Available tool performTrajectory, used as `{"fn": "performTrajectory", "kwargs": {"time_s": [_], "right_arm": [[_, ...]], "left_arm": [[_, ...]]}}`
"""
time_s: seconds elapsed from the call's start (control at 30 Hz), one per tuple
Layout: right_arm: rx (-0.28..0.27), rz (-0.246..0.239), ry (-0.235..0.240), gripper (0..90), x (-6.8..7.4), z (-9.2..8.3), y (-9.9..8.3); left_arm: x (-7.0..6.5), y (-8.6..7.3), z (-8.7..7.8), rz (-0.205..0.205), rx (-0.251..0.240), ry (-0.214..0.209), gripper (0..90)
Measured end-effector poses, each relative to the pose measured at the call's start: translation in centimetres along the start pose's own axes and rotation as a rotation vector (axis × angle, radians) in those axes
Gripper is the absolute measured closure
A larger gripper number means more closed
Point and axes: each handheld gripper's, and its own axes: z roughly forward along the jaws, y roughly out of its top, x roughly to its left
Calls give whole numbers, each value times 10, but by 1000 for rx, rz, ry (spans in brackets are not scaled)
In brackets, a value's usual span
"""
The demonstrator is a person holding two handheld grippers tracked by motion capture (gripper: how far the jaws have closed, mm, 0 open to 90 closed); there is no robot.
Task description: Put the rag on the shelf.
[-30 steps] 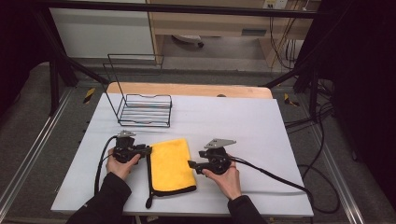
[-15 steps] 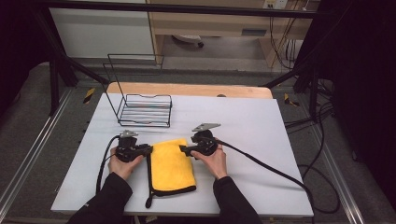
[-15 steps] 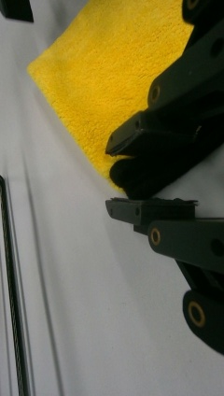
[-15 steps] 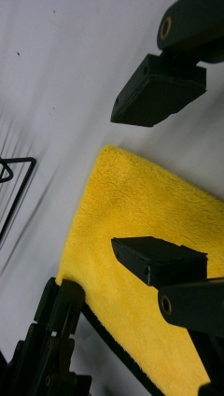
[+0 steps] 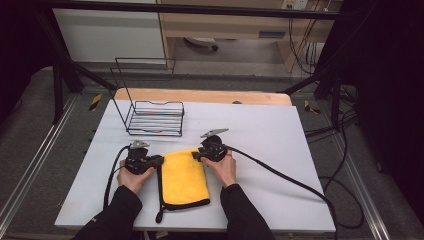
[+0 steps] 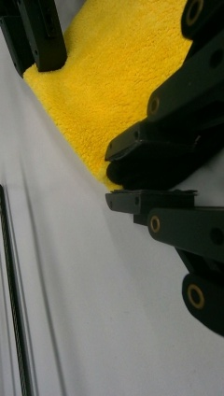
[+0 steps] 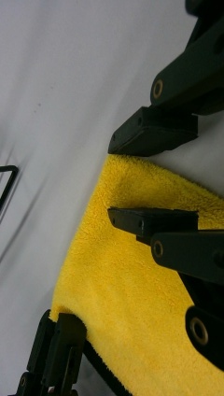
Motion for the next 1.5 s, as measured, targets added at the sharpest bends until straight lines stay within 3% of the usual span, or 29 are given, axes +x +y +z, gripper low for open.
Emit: {"fn": "performTrajectory", "kwargs": {"time_s": [0.3,0.53,0.9,1.5], "right_arm": [[16,42,42,822,-1,0,2],[-25,19,18,841,5,-8,3],[-137,-46,17,842,23,-48,10],[-269,-95,38,842,43,-90,13]], "left_arm": [[4,2,0,-38,8,-27,765],[5,4,-9,-45,-39,-60,782],[-10,12,-41,31,-155,-82,784],[-29,22,-77,111,-251,-75,784]]}}
